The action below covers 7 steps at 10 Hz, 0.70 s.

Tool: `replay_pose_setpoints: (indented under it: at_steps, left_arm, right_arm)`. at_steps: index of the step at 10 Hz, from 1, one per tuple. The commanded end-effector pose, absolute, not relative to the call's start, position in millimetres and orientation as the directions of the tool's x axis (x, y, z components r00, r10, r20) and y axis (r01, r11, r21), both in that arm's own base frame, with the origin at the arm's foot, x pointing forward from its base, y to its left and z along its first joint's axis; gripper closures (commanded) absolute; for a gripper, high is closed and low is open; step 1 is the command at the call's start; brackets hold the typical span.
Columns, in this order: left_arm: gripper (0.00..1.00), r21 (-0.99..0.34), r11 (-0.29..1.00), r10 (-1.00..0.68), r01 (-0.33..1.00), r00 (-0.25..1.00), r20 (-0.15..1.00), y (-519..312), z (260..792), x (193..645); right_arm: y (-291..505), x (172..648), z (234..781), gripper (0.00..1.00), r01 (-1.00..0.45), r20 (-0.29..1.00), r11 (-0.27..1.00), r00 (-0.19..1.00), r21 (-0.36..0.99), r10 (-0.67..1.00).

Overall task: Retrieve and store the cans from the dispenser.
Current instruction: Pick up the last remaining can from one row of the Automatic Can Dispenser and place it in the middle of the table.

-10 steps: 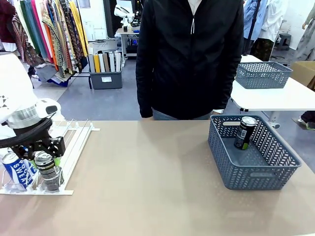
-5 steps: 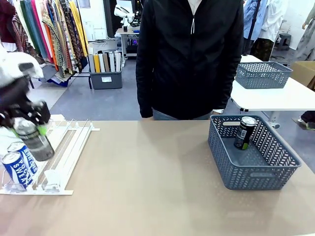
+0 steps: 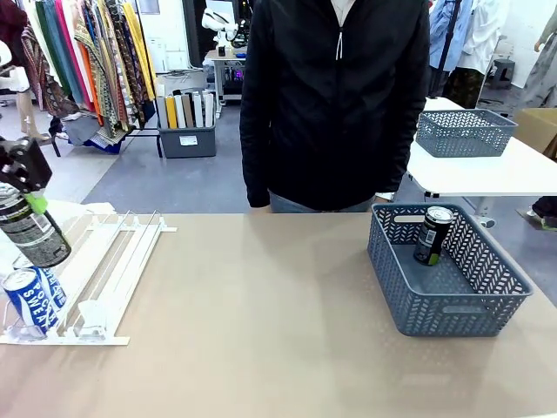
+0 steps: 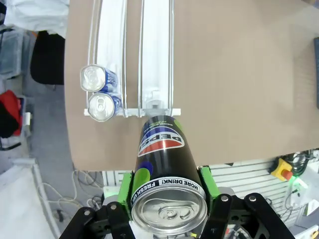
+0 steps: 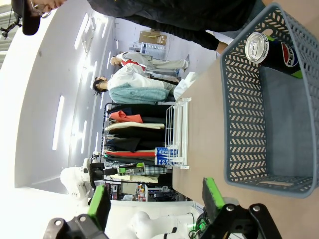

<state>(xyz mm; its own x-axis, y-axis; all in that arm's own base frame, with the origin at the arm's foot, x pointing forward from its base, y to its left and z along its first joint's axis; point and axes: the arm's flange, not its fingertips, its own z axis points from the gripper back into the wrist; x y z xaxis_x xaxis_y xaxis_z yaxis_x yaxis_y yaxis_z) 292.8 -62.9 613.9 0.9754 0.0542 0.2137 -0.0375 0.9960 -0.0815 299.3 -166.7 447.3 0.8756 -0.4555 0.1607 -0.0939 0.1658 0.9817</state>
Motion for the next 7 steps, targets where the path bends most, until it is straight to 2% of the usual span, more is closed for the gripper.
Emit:
replay_pose_setpoints:
  at_steps: [1, 4, 5, 7]
  left_arm:
    - [1.0, -0.067, 0.997, 0.041, -0.027, 0.974, 0.222, -67.2, 612.3, 300.2]
    - [1.0, -0.071, 0.997, 0.045, -0.031, 0.979, 0.197, -68.0, 606.8, 299.0]
    - [1.0, -0.142, 0.989, -0.003, 0.033, 0.978, 0.208, -90.7, 605.9, 301.1]
    - [1.0, -0.16, 0.966, -0.16, 0.201, 0.958, 0.238, -178.3, 609.4, 322.0]
  right_arm:
    - [-167.3, 299.3, 450.7, 0.0, -0.107, 0.169, 0.16, 0.874, 0.981, -0.455]
    - [-167.3, 299.3, 450.7, 0.0, -0.107, 0.169, 0.16, 0.874, 0.981, -0.455]
    - [-167.3, 299.3, 450.7, 0.0, -0.107, 0.169, 0.16, 0.874, 0.981, -0.455]
    - [-167.3, 299.3, 450.7, 0.0, -0.107, 0.169, 0.16, 0.874, 0.981, -0.455]
